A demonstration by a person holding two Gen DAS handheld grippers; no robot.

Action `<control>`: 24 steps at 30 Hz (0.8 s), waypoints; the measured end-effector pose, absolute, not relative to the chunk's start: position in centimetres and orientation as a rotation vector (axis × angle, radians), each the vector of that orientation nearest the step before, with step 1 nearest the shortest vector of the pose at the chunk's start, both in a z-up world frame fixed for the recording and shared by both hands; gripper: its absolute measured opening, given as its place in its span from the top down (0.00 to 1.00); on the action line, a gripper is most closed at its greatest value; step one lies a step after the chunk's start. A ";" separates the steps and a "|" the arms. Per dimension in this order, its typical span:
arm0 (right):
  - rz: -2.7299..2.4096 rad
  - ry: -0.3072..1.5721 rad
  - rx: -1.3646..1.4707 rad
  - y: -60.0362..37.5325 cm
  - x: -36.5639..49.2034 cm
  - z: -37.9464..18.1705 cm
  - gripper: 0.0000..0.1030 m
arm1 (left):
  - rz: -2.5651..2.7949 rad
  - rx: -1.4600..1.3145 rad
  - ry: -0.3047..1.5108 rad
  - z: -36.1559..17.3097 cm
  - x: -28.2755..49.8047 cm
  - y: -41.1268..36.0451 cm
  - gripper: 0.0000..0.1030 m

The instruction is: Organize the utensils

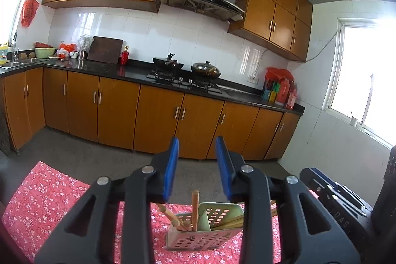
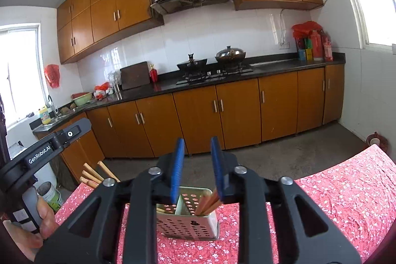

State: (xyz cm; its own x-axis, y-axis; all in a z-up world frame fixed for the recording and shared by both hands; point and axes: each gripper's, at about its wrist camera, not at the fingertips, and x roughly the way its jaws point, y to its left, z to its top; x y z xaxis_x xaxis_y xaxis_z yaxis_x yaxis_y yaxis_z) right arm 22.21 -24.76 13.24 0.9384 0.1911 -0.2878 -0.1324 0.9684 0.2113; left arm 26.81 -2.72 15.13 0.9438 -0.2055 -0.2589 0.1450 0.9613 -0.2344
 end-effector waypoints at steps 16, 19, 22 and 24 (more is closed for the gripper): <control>0.100 0.319 0.105 -24.6 14.0 8.8 0.33 | -0.073 -0.065 0.297 10.5 15.9 0.0 0.15; 0.103 0.318 0.082 -23.8 11.9 7.6 0.16 | -0.062 -0.020 0.307 8.6 13.4 0.2 0.06; 0.099 0.305 0.056 -23.2 9.7 6.7 0.02 | -0.055 0.005 0.325 6.6 10.9 0.4 0.04; 0.099 0.303 0.044 -23.0 8.4 5.9 0.02 | -0.051 0.017 0.340 5.5 9.6 0.5 0.04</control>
